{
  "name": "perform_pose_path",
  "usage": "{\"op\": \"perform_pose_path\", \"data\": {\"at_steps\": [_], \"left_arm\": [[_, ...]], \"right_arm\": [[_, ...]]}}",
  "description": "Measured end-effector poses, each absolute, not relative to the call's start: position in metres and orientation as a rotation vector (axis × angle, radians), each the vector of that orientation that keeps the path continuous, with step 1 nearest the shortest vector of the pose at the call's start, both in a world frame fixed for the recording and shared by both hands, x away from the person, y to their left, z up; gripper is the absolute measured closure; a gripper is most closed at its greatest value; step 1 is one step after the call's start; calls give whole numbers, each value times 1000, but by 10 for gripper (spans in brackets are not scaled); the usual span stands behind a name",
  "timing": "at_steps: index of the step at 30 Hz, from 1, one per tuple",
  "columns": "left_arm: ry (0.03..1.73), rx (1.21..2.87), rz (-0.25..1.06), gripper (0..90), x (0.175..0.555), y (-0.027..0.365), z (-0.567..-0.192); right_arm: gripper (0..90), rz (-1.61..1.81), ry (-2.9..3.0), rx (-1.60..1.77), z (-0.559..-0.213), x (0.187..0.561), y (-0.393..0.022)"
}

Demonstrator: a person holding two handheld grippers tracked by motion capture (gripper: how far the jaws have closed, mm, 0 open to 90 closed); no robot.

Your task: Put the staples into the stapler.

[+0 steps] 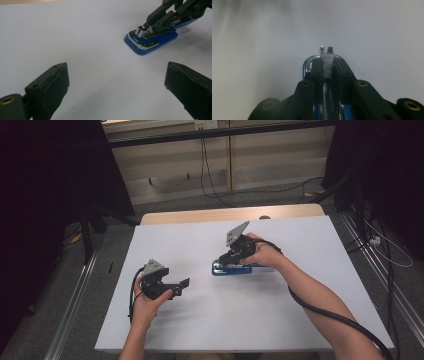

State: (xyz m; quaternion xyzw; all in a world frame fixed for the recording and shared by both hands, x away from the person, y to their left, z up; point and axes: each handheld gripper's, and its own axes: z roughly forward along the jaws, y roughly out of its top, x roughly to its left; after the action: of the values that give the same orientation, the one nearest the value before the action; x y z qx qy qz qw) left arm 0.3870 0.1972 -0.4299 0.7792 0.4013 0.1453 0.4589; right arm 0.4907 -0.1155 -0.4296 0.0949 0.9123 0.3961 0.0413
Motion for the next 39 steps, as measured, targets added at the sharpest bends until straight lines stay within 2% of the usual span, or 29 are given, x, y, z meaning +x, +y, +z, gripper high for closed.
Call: {"op": "perform_pose_path", "data": {"at_steps": [39], "left_arm": [[993,1917,351,58,387,196,-431]], "right_arm": [[792,1180,2800,252,-426,493,-114]]}}
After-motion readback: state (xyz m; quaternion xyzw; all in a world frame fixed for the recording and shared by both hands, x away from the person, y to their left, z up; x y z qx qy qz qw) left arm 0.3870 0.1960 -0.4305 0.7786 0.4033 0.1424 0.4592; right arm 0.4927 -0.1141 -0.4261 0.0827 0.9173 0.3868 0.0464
